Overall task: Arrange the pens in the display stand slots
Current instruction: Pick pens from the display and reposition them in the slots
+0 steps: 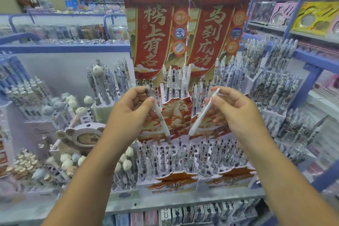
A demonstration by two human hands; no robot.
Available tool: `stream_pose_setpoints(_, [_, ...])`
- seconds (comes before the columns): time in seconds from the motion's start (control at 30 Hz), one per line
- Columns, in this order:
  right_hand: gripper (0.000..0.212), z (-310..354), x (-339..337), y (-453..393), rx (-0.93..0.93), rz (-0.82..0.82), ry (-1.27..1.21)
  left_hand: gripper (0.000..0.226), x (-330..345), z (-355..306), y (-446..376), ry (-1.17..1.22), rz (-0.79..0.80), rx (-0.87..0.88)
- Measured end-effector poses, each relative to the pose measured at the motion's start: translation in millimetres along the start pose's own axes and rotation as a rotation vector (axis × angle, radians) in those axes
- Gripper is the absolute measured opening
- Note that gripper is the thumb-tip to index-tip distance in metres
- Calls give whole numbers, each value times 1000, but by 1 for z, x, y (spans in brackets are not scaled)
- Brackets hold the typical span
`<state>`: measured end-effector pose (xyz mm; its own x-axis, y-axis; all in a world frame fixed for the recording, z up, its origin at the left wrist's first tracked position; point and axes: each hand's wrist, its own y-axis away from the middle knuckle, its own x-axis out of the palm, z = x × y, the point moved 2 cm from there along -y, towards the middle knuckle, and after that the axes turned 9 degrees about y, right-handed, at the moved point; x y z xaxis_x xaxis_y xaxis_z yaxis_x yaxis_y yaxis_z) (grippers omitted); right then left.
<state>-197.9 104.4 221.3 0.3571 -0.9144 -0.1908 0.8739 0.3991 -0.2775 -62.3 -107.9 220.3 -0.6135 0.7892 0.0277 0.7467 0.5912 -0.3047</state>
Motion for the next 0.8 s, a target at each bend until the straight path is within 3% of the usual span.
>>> stream_pose_setpoints(0.17, [21, 14, 8, -5, -25, -36, 33, 15, -2, -21, -21, -19, 41, 69])
stream_pose_setpoints(0.33, [20, 25, 14, -6, -44, -84, 25, 18, -2, -65, -48, -73, 9, 276])
stream_pose_setpoints(0.53, [19, 78, -3, -39, -230, -70, 30, 16, 5, -112, -77, -143, 6, 466])
stream_pose_setpoints(0.8, [16, 125, 0, -121, -458, -91, -8, 11, 40, -119, -130, -207, -13, 421])
